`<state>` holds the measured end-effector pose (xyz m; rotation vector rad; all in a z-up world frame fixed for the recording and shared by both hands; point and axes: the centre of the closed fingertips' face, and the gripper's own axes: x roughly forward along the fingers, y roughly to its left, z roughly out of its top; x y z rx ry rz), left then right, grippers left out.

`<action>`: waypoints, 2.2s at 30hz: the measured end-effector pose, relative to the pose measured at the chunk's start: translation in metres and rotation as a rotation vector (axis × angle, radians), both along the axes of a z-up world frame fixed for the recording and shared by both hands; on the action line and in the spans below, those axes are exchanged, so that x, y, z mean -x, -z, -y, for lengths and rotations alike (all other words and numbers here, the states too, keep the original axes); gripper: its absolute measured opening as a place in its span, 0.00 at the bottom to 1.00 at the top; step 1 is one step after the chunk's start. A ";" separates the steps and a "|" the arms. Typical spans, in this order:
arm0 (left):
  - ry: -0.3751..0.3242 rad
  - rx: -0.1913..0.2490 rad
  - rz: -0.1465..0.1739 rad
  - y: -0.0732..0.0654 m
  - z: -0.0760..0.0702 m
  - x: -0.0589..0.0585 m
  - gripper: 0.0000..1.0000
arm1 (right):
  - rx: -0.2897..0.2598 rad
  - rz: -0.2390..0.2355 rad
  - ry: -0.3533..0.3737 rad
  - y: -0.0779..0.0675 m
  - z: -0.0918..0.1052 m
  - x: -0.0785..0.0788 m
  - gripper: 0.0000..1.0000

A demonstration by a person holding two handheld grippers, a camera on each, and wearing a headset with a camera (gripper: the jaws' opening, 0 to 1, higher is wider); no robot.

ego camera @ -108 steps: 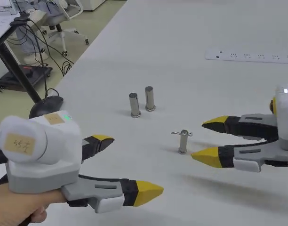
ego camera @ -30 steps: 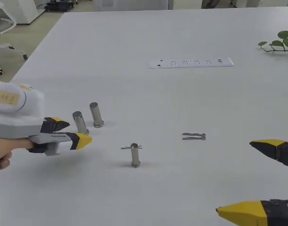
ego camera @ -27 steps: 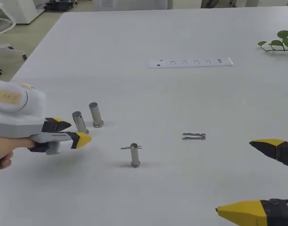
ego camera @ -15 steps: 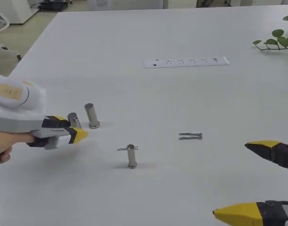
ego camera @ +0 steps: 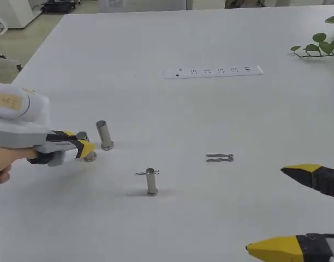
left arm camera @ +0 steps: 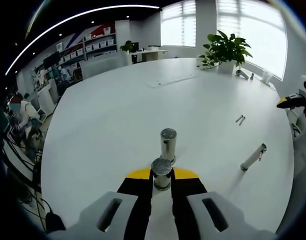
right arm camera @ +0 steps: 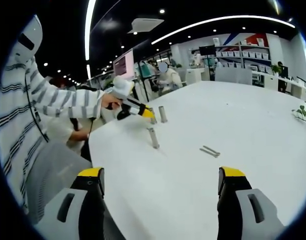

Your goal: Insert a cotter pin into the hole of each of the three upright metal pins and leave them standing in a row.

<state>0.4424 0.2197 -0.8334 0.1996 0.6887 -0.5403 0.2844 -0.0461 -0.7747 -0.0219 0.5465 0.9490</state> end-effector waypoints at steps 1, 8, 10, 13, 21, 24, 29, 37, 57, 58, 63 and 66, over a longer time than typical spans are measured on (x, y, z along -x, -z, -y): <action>0.001 -0.001 0.001 0.000 0.000 0.000 0.12 | 0.000 0.000 -0.001 0.000 0.000 0.000 0.95; -0.008 -0.002 -0.002 0.001 0.001 0.001 0.11 | 0.001 -0.002 0.002 0.001 0.002 0.001 0.92; -0.005 -0.007 0.000 0.001 0.001 0.001 0.11 | -0.002 0.002 0.004 0.000 0.002 0.001 0.93; -0.001 -0.018 0.009 0.001 0.002 0.002 0.11 | -0.006 0.005 0.006 -0.001 0.003 0.000 0.93; -0.034 -0.012 0.018 -0.006 -0.002 0.004 0.11 | -0.004 0.005 0.015 -0.001 0.005 -0.001 0.95; -0.054 0.006 0.013 -0.011 -0.003 0.006 0.11 | 0.000 0.008 0.006 -0.001 0.005 0.000 0.95; -0.075 0.017 -0.004 -0.018 -0.004 0.016 0.11 | 0.009 0.017 -0.002 -0.002 0.005 0.002 0.95; -0.090 -0.009 -0.026 -0.029 -0.005 0.041 0.11 | 0.004 0.032 -0.004 -0.006 0.004 0.003 0.96; -0.072 0.026 -0.046 -0.053 0.052 0.097 0.11 | 0.013 0.064 -0.014 -0.012 0.011 0.004 1.00; -0.074 0.029 -0.047 -0.054 0.054 0.098 0.11 | 0.016 0.064 -0.013 -0.012 0.011 0.004 1.00; -0.089 0.051 -0.053 -0.060 0.064 0.108 0.11 | 0.019 0.056 -0.010 -0.011 0.013 0.005 1.00; -0.089 0.058 -0.058 -0.063 0.070 0.115 0.11 | 0.018 0.056 -0.011 -0.010 0.013 0.006 1.00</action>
